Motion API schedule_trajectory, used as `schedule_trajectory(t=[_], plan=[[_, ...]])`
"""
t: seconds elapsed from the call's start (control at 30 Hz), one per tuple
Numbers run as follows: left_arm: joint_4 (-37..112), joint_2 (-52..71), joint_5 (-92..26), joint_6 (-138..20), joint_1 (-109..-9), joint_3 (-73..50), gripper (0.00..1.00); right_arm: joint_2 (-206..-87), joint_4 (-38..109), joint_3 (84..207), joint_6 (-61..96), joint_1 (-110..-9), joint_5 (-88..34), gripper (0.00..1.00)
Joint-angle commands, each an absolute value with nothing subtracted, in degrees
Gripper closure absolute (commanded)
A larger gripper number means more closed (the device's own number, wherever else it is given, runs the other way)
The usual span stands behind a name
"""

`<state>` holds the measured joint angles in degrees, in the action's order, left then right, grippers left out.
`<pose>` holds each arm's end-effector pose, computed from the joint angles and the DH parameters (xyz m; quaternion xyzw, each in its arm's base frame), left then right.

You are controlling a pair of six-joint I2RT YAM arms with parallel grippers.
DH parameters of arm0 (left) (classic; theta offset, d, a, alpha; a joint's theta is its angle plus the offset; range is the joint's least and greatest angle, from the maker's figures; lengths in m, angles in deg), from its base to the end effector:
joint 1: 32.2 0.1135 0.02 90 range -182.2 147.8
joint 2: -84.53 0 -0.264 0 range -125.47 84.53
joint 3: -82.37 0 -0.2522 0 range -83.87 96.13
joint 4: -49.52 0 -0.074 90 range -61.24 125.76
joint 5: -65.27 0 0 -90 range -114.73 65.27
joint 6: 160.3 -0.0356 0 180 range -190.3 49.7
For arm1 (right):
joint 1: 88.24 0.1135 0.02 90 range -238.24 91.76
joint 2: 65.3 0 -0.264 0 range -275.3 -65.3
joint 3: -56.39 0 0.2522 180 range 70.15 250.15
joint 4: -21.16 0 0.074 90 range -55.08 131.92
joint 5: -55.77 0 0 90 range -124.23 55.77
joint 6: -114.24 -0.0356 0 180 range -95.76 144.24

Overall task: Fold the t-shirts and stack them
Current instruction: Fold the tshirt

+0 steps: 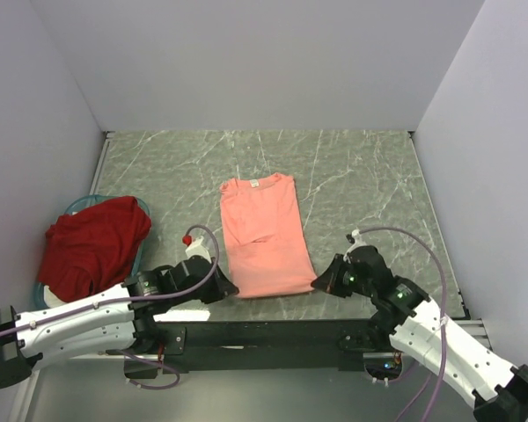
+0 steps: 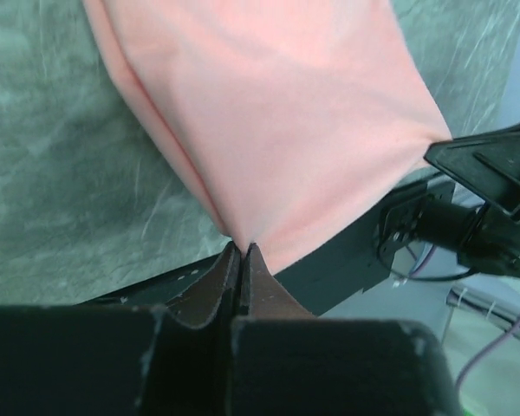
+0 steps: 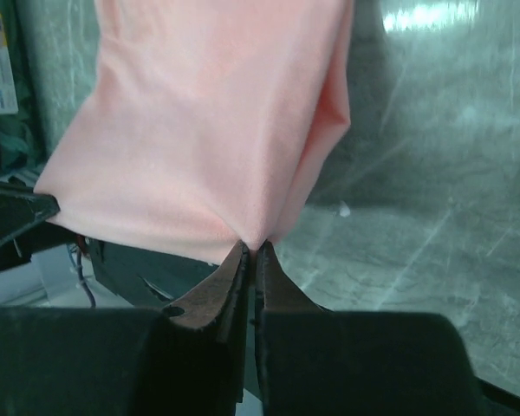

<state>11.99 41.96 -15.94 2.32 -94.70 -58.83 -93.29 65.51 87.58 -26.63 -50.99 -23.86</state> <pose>0.0784 -0.1387 0.2035 -0.1116 0.9020 -0.3533 0.2215 0.0923 0.0782 0.1797 0.0704 0.9048 0.3455 0.2387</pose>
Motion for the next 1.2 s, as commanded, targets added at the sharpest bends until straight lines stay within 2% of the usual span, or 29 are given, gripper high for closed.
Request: schedule_trajectory(t=[0.0, 0.1, 0.3, 0.43, 0.73, 1.17], plan=[[8.1, 38.7, -10.8, 0.6, -93.5, -53.3, 0.99, -98.9, 64.3, 94.9, -23.1, -51.0, -29.6, 1.0], [8.9, 37.1, -12.9, -2.3, -90.3, -51.3, 0.99, -104.8, 63.3, 100.1, -21.6, -51.0, -31.3, 1.0], [13.0, 33.2, -22.1, -11.1, -76.9, -47.0, 0.99, -118.2, 58.8, 108.4, -18.7, -52.2, -32.0, 1.0], [13.7, 25.4, -25.2, -15.5, -69.9, -40.8, 0.99, -125.8, 57.2, 116.0, -16.6, -54.6, -31.2, 1.0], [13.2, 13.3, -30.5, -21.5, -60.8, -27.5, 0.99, -139.1, 56.5, 128.8, -12.0, -62.7, -26.7, 1.0], [14.7, -5.0, -35.2, -26.3, -52.3, -14.1, 0.99, -162.0, 57.3, 148.2, -8.2, -67.7, -23.4, 1.0]])
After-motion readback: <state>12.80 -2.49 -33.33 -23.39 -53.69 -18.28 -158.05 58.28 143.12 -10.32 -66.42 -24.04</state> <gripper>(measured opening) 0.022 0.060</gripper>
